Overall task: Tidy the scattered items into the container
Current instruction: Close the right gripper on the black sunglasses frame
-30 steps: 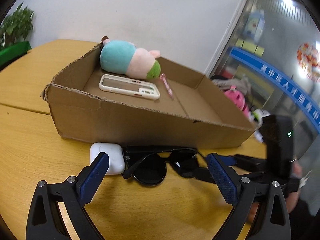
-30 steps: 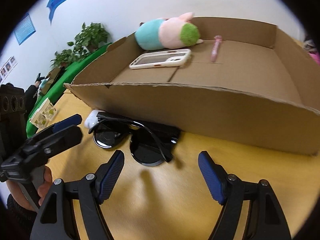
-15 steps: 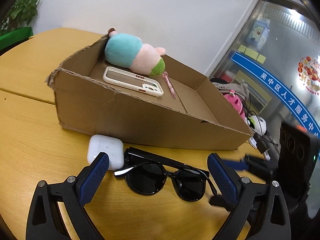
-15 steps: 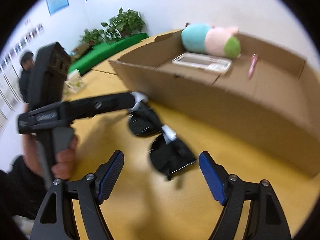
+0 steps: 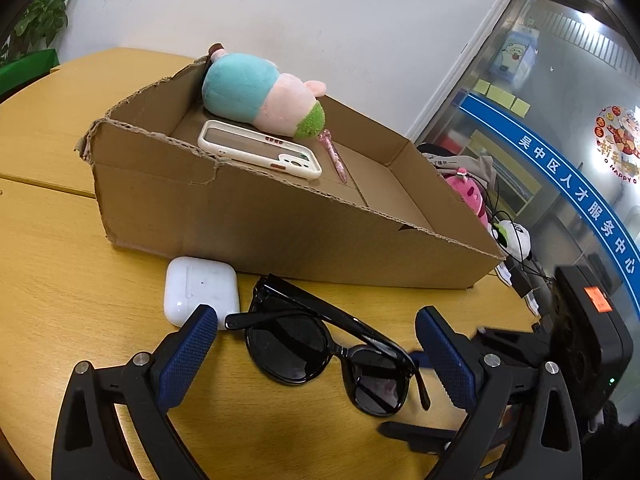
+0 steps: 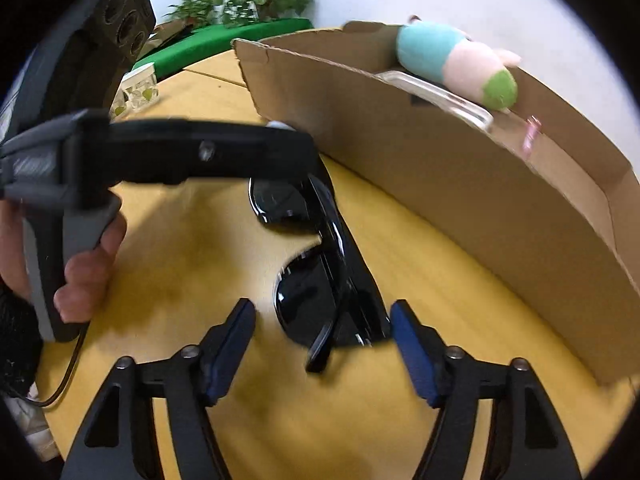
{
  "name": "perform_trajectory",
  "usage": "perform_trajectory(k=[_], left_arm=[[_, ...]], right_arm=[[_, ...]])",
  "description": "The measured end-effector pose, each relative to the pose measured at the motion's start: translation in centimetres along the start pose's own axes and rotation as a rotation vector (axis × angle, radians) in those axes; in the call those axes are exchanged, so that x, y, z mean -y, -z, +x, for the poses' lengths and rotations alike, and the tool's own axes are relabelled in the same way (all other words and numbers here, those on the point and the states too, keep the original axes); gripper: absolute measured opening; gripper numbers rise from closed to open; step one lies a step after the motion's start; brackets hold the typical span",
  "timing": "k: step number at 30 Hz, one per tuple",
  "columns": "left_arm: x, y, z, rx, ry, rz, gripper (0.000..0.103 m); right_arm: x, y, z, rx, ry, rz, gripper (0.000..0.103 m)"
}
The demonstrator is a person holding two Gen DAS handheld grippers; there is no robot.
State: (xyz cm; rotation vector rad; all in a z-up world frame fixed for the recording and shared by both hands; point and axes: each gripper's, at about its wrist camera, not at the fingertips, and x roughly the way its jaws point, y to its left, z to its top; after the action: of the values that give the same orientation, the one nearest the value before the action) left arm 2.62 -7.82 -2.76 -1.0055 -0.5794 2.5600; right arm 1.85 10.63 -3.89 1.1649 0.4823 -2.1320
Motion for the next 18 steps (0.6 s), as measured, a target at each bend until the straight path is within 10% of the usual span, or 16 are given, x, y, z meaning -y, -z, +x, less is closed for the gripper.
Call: perform_trajectory(k=[18], left_arm=[[-0.4,-0.1,0.0,-0.007,0.017,-0.030,0.101]], right_arm=[[0.1,-2.4,2.4,-0.039,-0.054,-0.079,0.075]])
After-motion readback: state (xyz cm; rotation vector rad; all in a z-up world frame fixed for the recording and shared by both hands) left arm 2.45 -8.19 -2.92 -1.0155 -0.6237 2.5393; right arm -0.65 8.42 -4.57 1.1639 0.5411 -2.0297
